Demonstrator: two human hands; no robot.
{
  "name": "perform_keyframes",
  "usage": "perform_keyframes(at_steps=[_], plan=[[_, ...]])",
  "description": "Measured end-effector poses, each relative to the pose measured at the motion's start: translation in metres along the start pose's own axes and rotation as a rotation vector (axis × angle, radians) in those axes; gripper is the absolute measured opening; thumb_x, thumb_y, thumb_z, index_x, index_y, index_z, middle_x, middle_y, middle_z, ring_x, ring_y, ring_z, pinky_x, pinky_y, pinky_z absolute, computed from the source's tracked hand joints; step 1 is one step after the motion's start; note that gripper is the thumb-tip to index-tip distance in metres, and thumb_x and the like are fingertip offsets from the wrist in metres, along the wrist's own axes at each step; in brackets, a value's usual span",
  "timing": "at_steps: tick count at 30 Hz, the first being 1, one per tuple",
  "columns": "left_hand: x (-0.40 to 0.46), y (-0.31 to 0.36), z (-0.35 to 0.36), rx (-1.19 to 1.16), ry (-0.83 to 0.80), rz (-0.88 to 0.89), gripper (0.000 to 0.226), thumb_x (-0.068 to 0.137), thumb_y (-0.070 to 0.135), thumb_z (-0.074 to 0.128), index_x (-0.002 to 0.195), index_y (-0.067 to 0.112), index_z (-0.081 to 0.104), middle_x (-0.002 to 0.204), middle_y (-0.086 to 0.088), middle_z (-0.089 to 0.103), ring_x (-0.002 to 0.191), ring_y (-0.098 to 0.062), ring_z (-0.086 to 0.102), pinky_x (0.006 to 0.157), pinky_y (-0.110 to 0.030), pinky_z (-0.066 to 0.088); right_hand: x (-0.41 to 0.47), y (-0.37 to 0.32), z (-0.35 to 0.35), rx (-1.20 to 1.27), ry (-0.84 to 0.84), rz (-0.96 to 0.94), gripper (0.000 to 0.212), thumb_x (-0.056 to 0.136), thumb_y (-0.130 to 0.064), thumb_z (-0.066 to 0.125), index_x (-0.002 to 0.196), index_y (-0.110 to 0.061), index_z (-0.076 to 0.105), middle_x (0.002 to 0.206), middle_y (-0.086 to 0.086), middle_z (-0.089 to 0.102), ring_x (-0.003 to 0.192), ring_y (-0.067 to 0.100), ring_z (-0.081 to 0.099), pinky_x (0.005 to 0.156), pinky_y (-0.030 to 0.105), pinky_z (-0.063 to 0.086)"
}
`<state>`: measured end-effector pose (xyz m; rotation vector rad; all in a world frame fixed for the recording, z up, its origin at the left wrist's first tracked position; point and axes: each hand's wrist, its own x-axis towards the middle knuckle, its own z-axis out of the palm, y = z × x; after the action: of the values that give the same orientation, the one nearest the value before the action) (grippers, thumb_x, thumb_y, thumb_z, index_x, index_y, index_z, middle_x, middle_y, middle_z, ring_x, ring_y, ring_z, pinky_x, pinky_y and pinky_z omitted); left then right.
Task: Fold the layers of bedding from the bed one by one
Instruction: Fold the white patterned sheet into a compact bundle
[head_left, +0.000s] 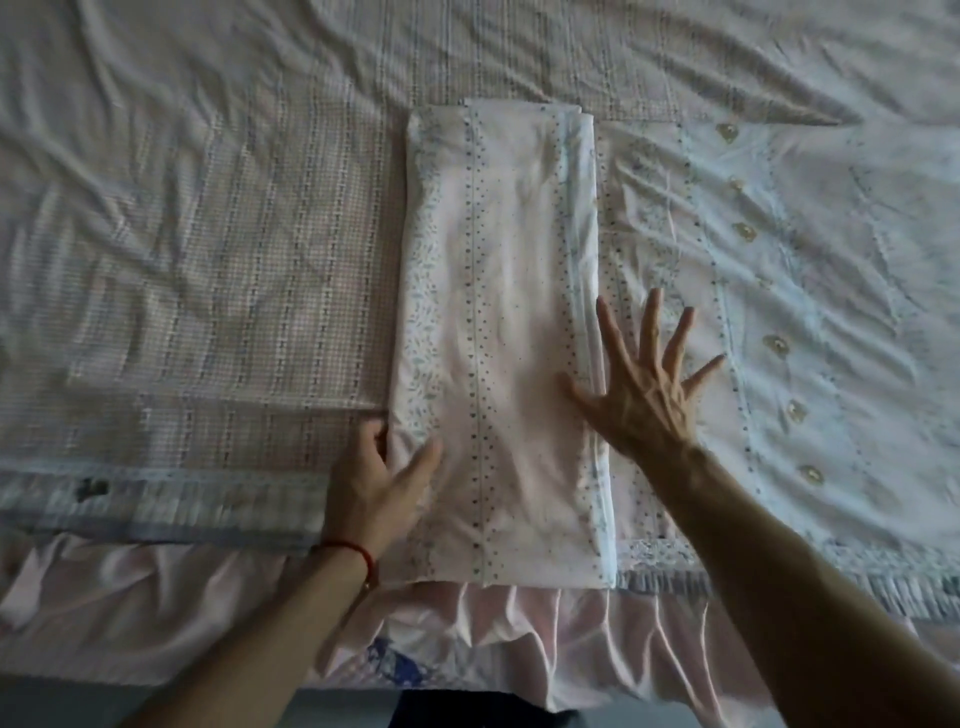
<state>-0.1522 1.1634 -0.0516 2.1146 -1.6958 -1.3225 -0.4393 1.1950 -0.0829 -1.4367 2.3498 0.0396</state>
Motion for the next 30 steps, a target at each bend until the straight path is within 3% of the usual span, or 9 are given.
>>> perform_keyframes(at_steps=[3,6,8,14,18,20,25,28,30], plan=[[0.058,0.046,-0.005,-0.071,0.049,0.053,0.043,0.094,0.051,0.061,0.120,0.017,0.057,0.100,-0.001,0.068,0.091,-0.021,0.066,0.066,-0.027,0.047,0.028,0.004,0.001,0.007,-0.037,-0.057,0.096,0.081,-0.092,0.030,0.154,-0.053,-0.018,0.165,0.002,-0.033,0.148,0.043,-0.031,0.104,0.086,-0.010],[0.138,0.097,-0.001,-0.005,0.064,0.067,0.063,0.090,0.060,0.053,0.125,0.008,0.059,0.118,-0.014,0.068,0.108,-0.034,0.064,0.091,-0.041,0.053,0.030,0.001,0.015,0.027,-0.035,-0.050,0.086,0.089,-0.086,0.023,0.153,-0.050,-0.023,0.163,0.001,-0.036,0.147,0.039,-0.036,0.107,0.081,-0.011],[0.185,0.129,0.000,-0.010,0.068,0.043,0.074,0.088,0.064,0.051,0.126,0.001,0.058,0.126,-0.021,0.065,0.114,-0.038,0.063,0.097,-0.046,0.052,0.031,0.001,0.023,0.037,0.000,-0.043,0.085,0.092,-0.082,0.025,0.155,-0.047,-0.021,0.163,0.001,-0.036,0.147,0.038,-0.036,0.107,0.080,-0.013],[0.251,0.159,0.007,0.038,-0.044,-0.023,0.073,0.096,0.042,0.061,0.154,0.009,0.031,0.157,-0.014,0.037,0.141,-0.031,0.042,0.116,-0.040,0.037,0.043,0.003,0.041,-0.017,0.023,0.015,0.090,0.085,-0.080,0.023,0.160,-0.042,-0.010,0.168,0.006,-0.026,0.151,0.042,-0.027,0.107,0.083,-0.008],[0.263,0.145,0.015,-0.188,-0.218,-0.040,0.049,0.093,0.035,0.068,0.134,0.011,0.059,0.127,-0.010,0.066,0.114,-0.025,0.065,0.103,-0.041,0.051,0.045,0.004,0.047,-0.011,0.038,0.009,0.089,0.086,-0.075,0.030,0.162,-0.039,-0.002,0.169,0.009,-0.019,0.152,0.044,-0.022,0.106,0.084,-0.006],[0.263,0.142,0.008,-0.237,-0.251,-0.032,0.047,0.088,0.036,0.074,0.128,0.014,0.064,0.120,-0.007,0.070,0.109,-0.024,0.068,0.101,-0.043,0.053,0.046,0.006,0.047,0.001,0.056,-0.005,0.088,0.086,-0.073,0.032,0.162,-0.039,0.002,0.170,0.009,-0.016,0.152,0.045,-0.019,0.106,0.085,-0.004],[0.262,0.105,-0.002,-0.247,-0.241,-0.108,0.106,0.047,0.080,0.083,0.135,0.027,0.057,0.133,0.000,0.066,0.119,-0.021,0.064,0.102,-0.047,0.050,0.046,0.007,0.047,0.044,0.086,-0.031,0.087,0.086,-0.073,0.032,0.162,-0.039,0.005,0.170,0.009,-0.014,0.153,0.045,-0.017,0.106,0.085,-0.004],[0.208,0.106,0.002,-0.142,-0.124,-0.115,0.100,0.065,0.088,0.064,0.139,0.022,0.054,0.138,0.002,0.059,0.125,-0.024,0.058,0.108,-0.049,0.046,0.045,0.010,0.047,0.073,0.096,-0.046,0.088,0.087,-0.074,0.036,0.162,-0.041,0.003,0.170,0.009,-0.014,0.153,0.045,-0.017,0.105,0.085,-0.005],[0.182,0.107,0.006,0.008,-0.017,-0.048,0.082,0.088,0.073,0.051,0.141,0.010,0.049,0.140,-0.007,0.055,0.128,-0.030,0.053,0.110,-0.047,0.042,0.044,0.011,0.043,0.084,0.094,-0.047,0.088,0.088,-0.073,0.036,0.161,-0.043,-0.002,0.170,0.008,-0.018,0.152,0.044,-0.021,0.106,0.084,-0.006]])
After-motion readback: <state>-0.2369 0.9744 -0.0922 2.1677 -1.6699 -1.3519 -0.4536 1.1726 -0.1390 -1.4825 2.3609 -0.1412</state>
